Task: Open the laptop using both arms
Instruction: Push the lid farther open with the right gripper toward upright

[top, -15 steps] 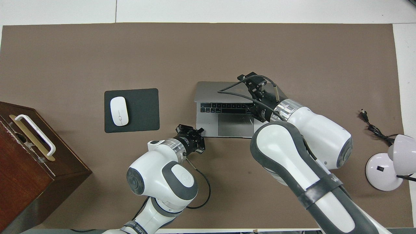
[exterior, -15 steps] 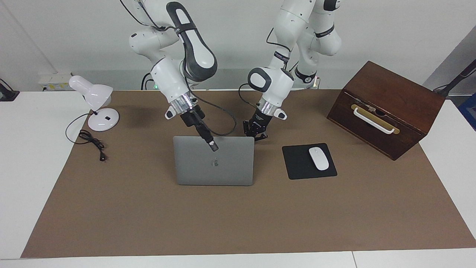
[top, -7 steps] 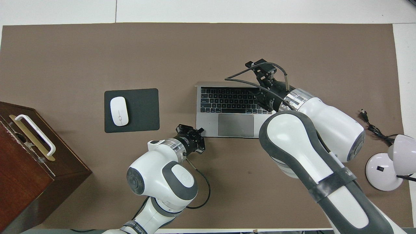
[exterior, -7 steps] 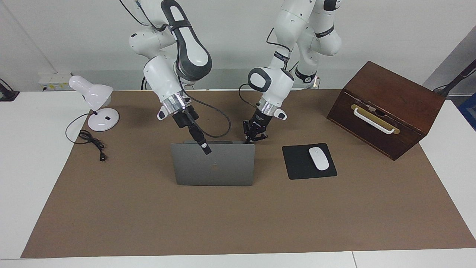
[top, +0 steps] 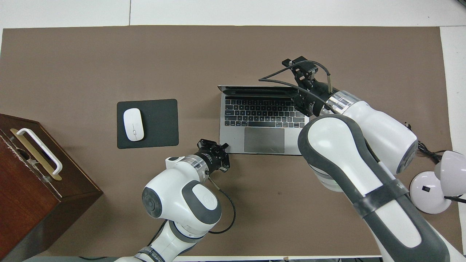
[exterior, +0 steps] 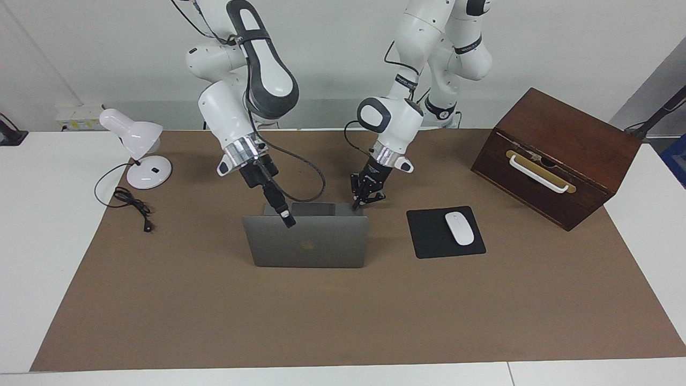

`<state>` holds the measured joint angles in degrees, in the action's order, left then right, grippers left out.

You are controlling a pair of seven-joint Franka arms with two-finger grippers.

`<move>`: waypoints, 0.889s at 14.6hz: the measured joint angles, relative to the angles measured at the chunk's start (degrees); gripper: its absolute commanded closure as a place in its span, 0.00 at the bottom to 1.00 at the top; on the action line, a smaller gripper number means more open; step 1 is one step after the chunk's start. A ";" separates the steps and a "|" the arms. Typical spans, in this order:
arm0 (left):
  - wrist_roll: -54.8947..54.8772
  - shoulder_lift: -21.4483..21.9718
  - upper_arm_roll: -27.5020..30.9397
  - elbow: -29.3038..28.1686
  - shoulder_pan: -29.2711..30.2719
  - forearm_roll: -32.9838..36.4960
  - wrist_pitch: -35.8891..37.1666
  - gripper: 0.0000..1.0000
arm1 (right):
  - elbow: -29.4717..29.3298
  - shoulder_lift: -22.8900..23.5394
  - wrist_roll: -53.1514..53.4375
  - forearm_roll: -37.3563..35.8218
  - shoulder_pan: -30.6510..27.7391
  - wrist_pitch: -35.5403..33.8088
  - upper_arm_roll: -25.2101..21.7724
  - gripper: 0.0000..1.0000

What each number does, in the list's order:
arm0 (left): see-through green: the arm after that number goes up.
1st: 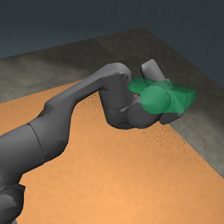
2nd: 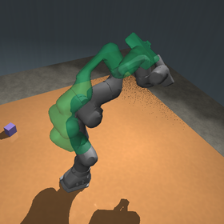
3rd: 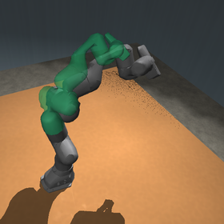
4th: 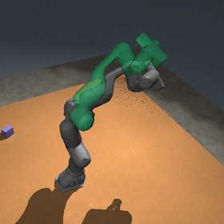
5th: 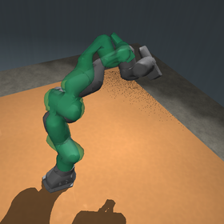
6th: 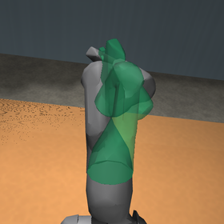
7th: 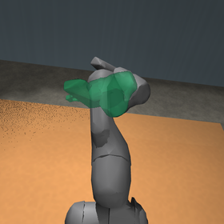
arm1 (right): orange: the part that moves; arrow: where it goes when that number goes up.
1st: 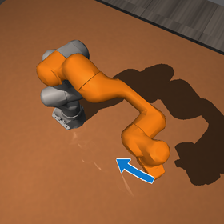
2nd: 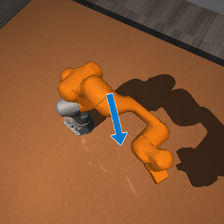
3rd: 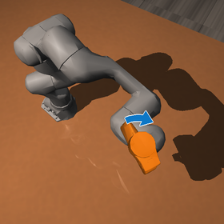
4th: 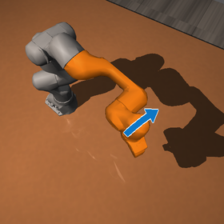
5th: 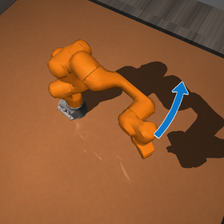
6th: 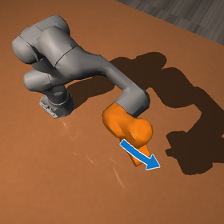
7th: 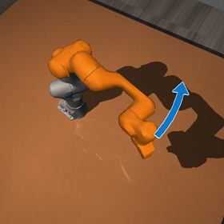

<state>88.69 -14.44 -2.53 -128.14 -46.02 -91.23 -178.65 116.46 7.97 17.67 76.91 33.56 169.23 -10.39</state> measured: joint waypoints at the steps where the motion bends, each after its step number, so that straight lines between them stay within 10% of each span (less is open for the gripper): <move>1: 0.00 0.00 0.00 0.00 0.00 0.00 0.00 1.00 | -0.57 0.30 0.00 0.00 0.00 -0.13 -0.32 0.00; 13: 0.00 0.00 0.00 0.00 0.01 0.00 0.00 1.00 | -6.70 5.50 0.00 0.00 0.00 -1.39 -2.19 0.00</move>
<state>88.69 -14.45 -2.53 -128.14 -46.01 -91.22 -178.65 109.76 13.48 17.67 76.91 33.56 167.84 -12.58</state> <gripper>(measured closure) 0.991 0.000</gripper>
